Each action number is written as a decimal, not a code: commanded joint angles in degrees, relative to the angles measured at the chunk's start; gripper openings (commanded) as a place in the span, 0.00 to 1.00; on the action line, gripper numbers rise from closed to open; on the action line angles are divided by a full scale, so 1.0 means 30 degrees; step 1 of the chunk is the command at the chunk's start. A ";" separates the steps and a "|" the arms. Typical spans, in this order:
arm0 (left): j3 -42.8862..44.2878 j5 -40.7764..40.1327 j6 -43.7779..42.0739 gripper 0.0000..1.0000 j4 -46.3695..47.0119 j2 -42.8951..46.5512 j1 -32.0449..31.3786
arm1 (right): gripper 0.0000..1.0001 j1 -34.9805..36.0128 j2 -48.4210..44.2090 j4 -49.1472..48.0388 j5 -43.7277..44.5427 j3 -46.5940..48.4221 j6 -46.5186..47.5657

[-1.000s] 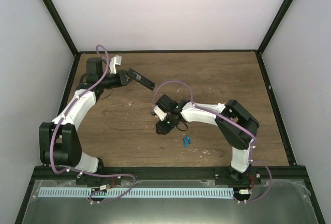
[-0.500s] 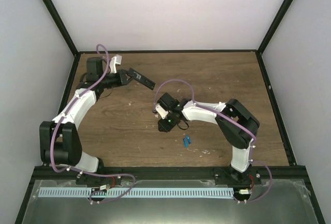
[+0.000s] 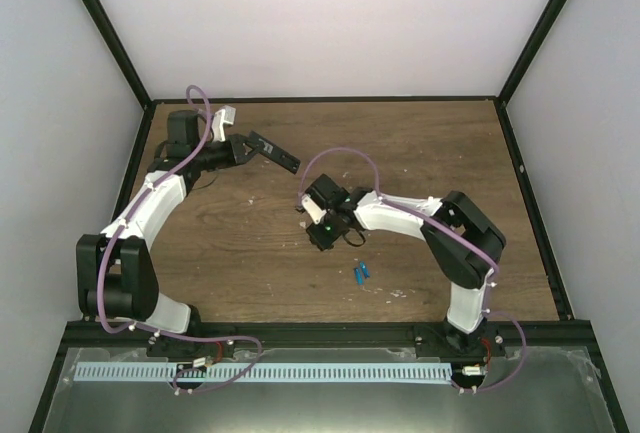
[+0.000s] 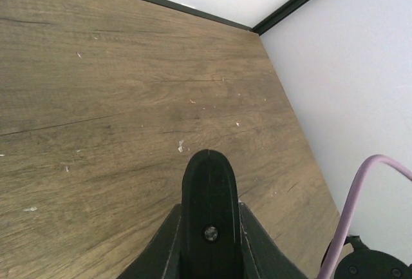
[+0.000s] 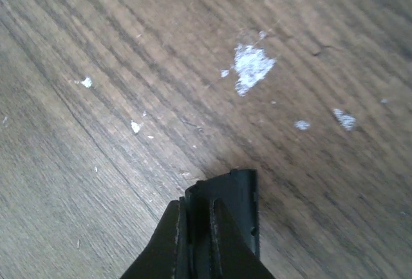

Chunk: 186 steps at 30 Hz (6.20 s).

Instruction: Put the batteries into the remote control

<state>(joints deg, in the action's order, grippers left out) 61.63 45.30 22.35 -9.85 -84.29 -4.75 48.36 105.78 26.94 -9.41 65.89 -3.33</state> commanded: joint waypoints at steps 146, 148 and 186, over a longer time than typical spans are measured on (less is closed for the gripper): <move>-0.7945 0.3768 0.2972 0.00 0.3868 0.6372 -0.0261 | 0.06 -0.0328 -0.4269 0.3801 -0.0516 -0.5505 -0.6734; -0.7985 0.3888 0.3035 0.00 0.3886 0.6372 -0.0259 | 0.05 -0.0328 -0.4382 0.3840 -0.0504 -0.5379 -0.6625; -0.7220 1.1546 0.3334 0.00 0.3828 0.4534 -0.0701 | 0.01 -0.0592 -1.0702 -0.2765 -0.6771 -0.0143 0.2747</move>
<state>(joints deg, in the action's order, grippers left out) 37.98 76.34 31.42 -0.84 -71.13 -6.09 46.63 72.86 21.50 -24.05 64.03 1.78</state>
